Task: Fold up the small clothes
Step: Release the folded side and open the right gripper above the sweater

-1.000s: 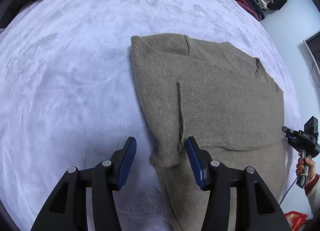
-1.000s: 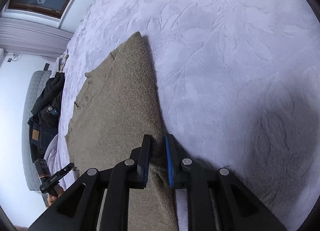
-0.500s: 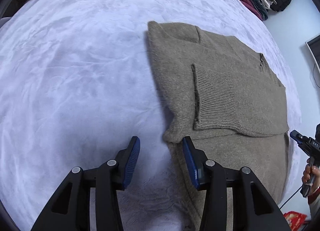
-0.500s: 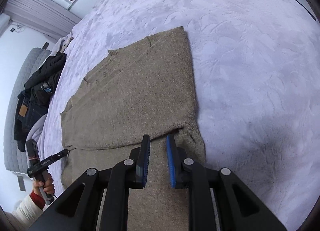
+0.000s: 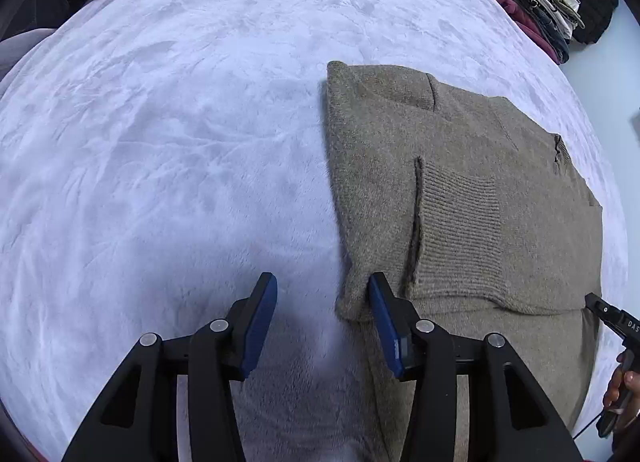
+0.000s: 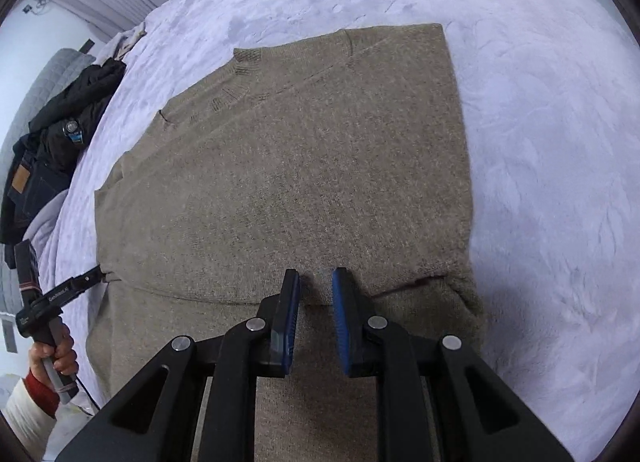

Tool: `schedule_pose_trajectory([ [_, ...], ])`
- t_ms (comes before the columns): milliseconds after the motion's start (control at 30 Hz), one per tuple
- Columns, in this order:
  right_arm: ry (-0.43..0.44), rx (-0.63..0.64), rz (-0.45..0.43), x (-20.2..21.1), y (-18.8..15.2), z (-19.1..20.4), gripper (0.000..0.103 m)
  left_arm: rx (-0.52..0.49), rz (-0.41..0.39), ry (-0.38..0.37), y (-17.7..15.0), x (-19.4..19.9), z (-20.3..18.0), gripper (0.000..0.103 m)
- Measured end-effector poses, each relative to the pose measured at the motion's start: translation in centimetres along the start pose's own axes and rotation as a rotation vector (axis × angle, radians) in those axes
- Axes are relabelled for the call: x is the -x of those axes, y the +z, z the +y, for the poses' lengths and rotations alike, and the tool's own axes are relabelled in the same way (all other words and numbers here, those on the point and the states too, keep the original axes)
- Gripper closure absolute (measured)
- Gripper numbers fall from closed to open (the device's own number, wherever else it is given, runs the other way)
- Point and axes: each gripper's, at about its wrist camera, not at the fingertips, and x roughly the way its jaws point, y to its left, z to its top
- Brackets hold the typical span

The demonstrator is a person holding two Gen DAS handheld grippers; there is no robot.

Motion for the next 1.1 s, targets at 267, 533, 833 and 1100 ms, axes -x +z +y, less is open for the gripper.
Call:
schedule_pose_trajectory([
  [267,0.023,-0.017,0.0,1.8,-1.2,-0.5,0.082,-0.016,0.031,0.081,-0.9,1.4,-1.8,0.048],
  [533,0.025,-0.052,0.002,2.9,-2.2,-0.8,0.057,-0.084,0.026,0.126,-2.0,1.8,-4.8,0.017],
  [833,0.024,-0.044,-0.029,4.0,-3.0,-0.6,0.02,-0.152,0.086,0.187,-2.3,0.8,-7.3,0.0],
  [1100,0.048,0.021,-0.014,5.2,-3.6,-0.4,0.019,-0.182,0.061,0.212,-3.7,1.5,-10.1,0.0],
])
